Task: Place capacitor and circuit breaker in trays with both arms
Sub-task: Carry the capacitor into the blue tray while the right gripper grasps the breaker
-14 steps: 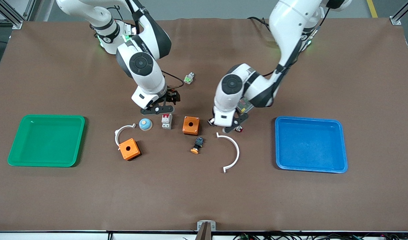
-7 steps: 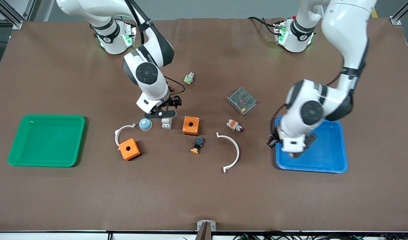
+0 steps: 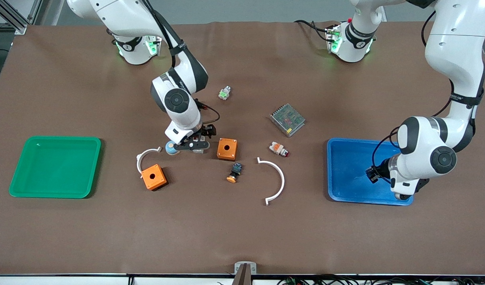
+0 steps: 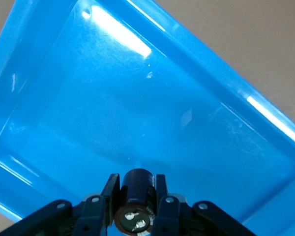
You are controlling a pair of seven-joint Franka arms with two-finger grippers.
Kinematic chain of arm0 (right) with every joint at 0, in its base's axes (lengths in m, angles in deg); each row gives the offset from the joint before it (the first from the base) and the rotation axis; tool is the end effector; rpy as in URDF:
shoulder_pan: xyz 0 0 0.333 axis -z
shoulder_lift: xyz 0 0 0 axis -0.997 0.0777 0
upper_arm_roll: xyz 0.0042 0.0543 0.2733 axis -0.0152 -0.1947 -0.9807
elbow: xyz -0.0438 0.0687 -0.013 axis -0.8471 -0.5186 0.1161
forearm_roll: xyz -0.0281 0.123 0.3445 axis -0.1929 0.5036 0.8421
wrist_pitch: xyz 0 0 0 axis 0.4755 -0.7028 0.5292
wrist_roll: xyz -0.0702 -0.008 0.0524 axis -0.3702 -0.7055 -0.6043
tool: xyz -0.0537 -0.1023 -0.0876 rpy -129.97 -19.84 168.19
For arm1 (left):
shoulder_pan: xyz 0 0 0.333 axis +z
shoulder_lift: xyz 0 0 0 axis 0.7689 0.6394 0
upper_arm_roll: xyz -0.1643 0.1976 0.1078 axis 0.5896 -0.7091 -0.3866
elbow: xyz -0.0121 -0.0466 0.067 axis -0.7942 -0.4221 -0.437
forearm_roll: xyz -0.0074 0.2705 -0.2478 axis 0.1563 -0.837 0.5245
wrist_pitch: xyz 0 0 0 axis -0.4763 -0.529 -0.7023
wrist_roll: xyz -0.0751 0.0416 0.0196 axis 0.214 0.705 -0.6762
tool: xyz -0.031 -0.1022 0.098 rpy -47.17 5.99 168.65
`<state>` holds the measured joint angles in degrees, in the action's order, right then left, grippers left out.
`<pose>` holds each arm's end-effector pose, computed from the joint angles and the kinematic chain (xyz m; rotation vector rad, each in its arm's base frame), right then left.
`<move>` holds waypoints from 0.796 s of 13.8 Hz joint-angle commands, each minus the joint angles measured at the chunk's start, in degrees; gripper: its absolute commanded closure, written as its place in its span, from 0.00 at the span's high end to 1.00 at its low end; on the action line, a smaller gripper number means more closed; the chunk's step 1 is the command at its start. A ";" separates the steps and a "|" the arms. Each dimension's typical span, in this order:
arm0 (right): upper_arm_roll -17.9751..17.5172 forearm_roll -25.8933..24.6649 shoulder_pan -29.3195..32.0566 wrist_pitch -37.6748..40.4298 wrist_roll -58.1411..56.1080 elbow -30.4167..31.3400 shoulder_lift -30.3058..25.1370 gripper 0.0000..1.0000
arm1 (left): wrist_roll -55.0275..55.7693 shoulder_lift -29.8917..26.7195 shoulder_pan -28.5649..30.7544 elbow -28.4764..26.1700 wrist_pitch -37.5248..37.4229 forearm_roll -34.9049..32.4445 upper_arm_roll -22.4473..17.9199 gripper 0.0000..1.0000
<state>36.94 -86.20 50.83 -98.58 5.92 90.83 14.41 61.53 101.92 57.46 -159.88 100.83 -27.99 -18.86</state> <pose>0.4703 0.3219 0.1808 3.1303 0.0916 -0.0974 0.6101 -0.0167 0.1776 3.0025 0.8830 -0.2264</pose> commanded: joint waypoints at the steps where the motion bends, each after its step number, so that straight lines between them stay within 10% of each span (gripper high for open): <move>1: -0.31 0.69 0.88 -1.41 0.27 -0.46 1.13 1.00 | -3.70 1.36 1.23 0.49 -0.17 -0.05 0.69 0.01; 3: -0.31 0.69 0.88 -1.59 0.27 -0.46 1.48 0.98 | -5.38 2.24 1.41 0.50 -0.09 -0.31 0.60 0.24; 6: -0.31 0.60 1.06 -1.15 -0.17 -0.55 1.57 0.70 | -6.26 1.81 1.41 0.67 0.00 -0.57 0.60 1.00; 11: -0.22 0.60 1.15 -0.54 -0.08 -1.69 2.01 0.25 | -13.02 -8.36 1.06 1.20 -5.67 -0.92 0.77 1.00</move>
<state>37.07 -86.20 51.33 -99.80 5.91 90.51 15.81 51.27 100.49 58.33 -157.43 100.15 -27.99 -18.52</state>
